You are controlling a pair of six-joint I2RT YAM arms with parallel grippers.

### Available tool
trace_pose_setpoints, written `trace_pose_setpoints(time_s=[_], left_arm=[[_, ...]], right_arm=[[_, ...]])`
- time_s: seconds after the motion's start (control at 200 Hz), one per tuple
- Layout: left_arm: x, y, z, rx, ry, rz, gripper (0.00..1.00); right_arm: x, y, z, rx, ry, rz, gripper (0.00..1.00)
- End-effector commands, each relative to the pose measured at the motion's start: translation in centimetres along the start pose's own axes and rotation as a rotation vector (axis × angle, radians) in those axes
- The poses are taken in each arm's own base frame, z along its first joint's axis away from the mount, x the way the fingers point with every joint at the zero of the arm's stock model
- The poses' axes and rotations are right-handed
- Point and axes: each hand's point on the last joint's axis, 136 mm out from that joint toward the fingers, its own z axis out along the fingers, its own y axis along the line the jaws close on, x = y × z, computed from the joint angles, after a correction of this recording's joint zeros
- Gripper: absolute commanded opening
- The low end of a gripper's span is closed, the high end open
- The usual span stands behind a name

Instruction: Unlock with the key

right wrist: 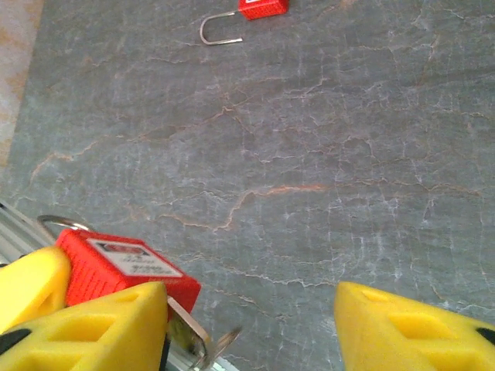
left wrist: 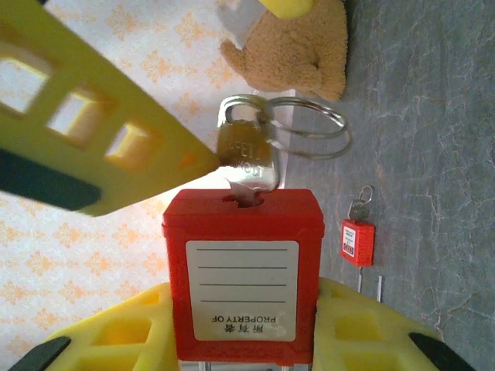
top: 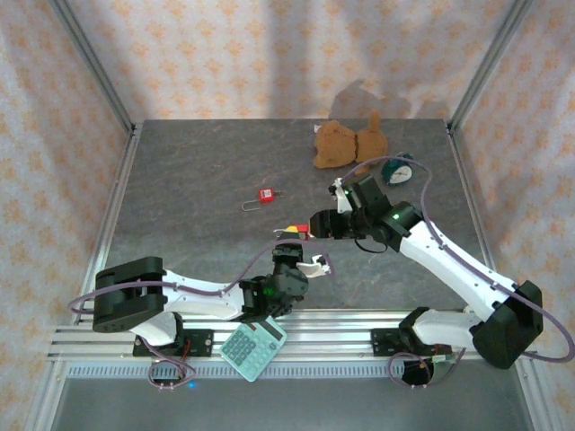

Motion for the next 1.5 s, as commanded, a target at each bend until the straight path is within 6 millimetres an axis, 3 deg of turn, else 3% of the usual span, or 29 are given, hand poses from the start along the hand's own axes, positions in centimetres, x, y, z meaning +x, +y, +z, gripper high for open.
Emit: trace_pose_setpoints(time_s=[0.0,0.205,0.345,0.496,0.691,0.831,1.026,1.356,1.497], left_arm=[[0.0,2.3,-0.6,-0.057,0.006,-0.092,0.3],[-0.1,2.5,-0.7,-0.078,0.003,-0.091,0.3],[0.0,2.2,-0.7,-0.078,0.003,-0.086,0.3],[-0.3,2.0,-0.6,-0.085,-0.004,-0.092,0.3],[-1.4,2.4,-0.2,-0.115,-0.016,-0.111,0.31],[-2.2,2.7,-0.1,-0.132,-0.027,-0.117,0.31],[-2.7,3.0,0.0,-0.132,-0.034,-0.132,0.31],[-3.0,3.0,0.0,-0.134,-0.034,-0.126,0.31],[-3.0,2.6,0.1,-0.131,-0.034,-0.118,0.31]], right_arm=[[-0.1,-0.7,0.3,0.035,-0.002,0.006,0.58],[-0.2,-0.6,0.4,0.034,-0.001,0.011,0.58],[-0.8,0.1,-0.9,-0.026,-0.029,0.056,0.59],[-2.3,1.6,-3.3,-0.224,-0.117,0.224,0.67],[-2.2,3.8,-3.3,-0.481,-0.104,0.398,0.75],[-1.5,4.1,-2.9,-0.544,-0.068,0.454,0.76],[-0.8,3.4,-2.1,-0.534,-0.061,0.476,0.7],[-1.7,3.9,-1.9,-0.566,-0.072,0.481,0.44],[-1.7,4.1,-1.8,-0.584,-0.061,0.482,0.44]])
